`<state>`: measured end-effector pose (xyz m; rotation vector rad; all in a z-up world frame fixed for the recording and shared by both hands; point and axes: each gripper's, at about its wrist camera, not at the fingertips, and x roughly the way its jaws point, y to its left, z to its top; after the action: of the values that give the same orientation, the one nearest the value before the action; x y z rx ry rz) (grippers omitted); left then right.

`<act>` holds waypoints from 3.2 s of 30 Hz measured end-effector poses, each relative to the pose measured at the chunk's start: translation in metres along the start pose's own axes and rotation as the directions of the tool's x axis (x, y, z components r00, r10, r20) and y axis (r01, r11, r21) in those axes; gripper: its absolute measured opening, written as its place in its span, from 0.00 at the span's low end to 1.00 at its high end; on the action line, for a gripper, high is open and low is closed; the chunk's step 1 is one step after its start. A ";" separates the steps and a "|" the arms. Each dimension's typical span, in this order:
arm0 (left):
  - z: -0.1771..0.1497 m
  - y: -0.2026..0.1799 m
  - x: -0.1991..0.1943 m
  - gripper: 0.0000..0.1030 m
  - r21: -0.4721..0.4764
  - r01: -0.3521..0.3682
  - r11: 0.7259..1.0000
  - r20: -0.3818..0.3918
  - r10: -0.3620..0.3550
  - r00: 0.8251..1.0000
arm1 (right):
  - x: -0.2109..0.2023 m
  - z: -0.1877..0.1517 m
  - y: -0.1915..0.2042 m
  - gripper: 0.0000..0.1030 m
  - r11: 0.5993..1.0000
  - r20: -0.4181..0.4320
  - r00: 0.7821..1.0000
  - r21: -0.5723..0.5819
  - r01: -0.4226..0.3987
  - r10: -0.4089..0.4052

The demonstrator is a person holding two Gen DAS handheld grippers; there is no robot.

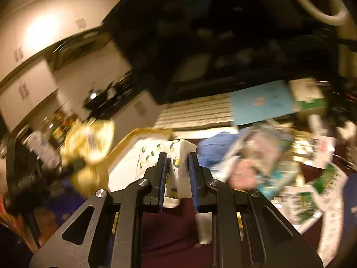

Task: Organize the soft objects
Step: 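Carry the yellow towel into the tray and release it while the right gripper carries a white patterned box there, then grasp the red-and-white wet wipes pack with the left gripper, then carry the wipes pack into the tray with the left gripper while the right gripper carries the blue towel there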

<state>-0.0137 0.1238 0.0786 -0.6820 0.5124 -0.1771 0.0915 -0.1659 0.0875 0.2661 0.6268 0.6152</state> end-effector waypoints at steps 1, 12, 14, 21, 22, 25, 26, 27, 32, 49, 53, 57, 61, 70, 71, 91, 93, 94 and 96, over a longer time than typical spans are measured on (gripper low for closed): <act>0.007 0.003 -0.007 0.40 -0.005 -0.014 1.000 0.022 0.014 1.000 | 0.011 0.001 0.009 0.18 0.999 -0.023 0.999 -0.006 -0.033 0.032; 0.034 0.069 0.037 0.40 0.120 -0.305 0.945 -0.075 0.315 0.946 | 0.135 -0.025 0.092 0.18 0.982 -0.224 0.972 -0.155 -0.106 0.070; 0.026 0.089 0.050 0.40 0.110 -0.347 0.932 -0.120 0.359 0.926 | 0.157 -0.034 0.096 0.18 0.981 -0.270 0.962 -0.171 -0.094 0.046; 0.017 0.117 0.063 0.42 0.086 -0.379 0.922 -0.178 0.388 0.904 | 0.187 -0.061 0.103 0.18 0.958 -0.339 0.938 -0.284 -0.030 -0.071; 0.016 0.119 0.064 0.43 0.086 -0.378 0.922 -0.179 0.387 0.904 | 0.186 -0.062 0.102 0.16 0.955 -0.338 0.938 -0.296 -0.033 -0.073; 0.013 0.116 0.066 0.43 0.080 -0.370 0.925 -0.196 0.379 0.904 | 0.181 -0.064 0.101 0.08 0.927 -0.329 0.933 -0.375 0.014 -0.147; 0.012 0.115 0.064 0.43 0.079 -0.365 0.928 -0.199 0.374 0.906 | 0.177 -0.066 0.104 0.08 0.920 -0.328 0.931 -0.390 0.021 -0.161; 0.011 0.112 0.065 0.43 0.081 -0.364 0.928 -0.199 0.373 0.906 | 0.173 -0.067 0.106 0.08 0.914 -0.326 0.929 -0.406 0.029 -0.174; 0.014 0.114 0.066 0.49 0.075 -0.408 0.910 -0.177 0.415 0.892 | 0.168 -0.064 0.102 0.08 0.939 -0.338 0.935 -0.344 -0.015 -0.109; -0.034 0.007 0.060 0.74 0.279 -0.297 0.913 -0.042 0.321 0.946 | 0.042 -0.059 0.015 0.59 0.991 -0.175 0.978 -0.057 -0.125 0.113; -0.052 -0.013 0.091 0.74 0.341 -0.248 0.907 -0.140 0.310 0.940 | 0.027 -0.055 -0.021 0.59 0.998 -0.154 0.986 0.005 -0.059 0.059; -0.058 -0.022 0.120 0.74 0.402 -0.244 0.882 -0.198 0.344 0.918 | 0.022 -0.051 -0.049 0.59 0.997 -0.138 0.990 0.080 -0.007 0.018; -0.052 -0.022 0.142 0.73 0.397 -0.207 0.894 -0.249 0.322 0.913 | 0.023 -0.049 -0.058 0.59 0.993 -0.141 0.990 0.120 -0.003 0.020; -0.059 -0.012 0.178 0.46 0.396 -0.223 0.890 -0.345 0.370 0.863 | 0.028 -0.052 -0.054 0.59 0.993 -0.153 0.988 0.117 -0.010 0.028; -0.061 -0.013 0.175 0.44 0.397 -0.218 0.891 -0.343 0.365 0.866 | 0.027 -0.052 -0.055 0.59 0.994 -0.152 0.988 0.113 -0.009 0.026; -0.053 0.004 0.064 0.44 0.160 -0.200 0.967 -0.071 0.213 0.974 | 0.142 0.033 -0.054 0.59 0.963 -0.299 0.930 0.097 0.252 -0.213; -0.052 0.006 0.060 0.44 0.155 -0.202 0.967 -0.066 0.214 0.975 | 0.162 0.028 -0.057 0.59 0.952 -0.342 0.905 0.077 0.296 -0.253; -0.052 0.006 0.060 0.44 0.158 -0.212 0.964 -0.055 0.223 0.973 | 0.167 0.026 -0.060 0.59 0.950 -0.349 0.899 0.068 0.305 -0.264; -0.051 0.007 0.058 0.44 0.164 -0.227 0.960 -0.041 0.237 0.971 | 0.171 0.018 -0.057 0.51 0.936 -0.326 0.886 0.008 0.352 -0.331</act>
<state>0.0108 0.0819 0.0181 -0.4575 0.6247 -0.0169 0.2376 -0.1079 -0.0016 0.1113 0.9862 0.2949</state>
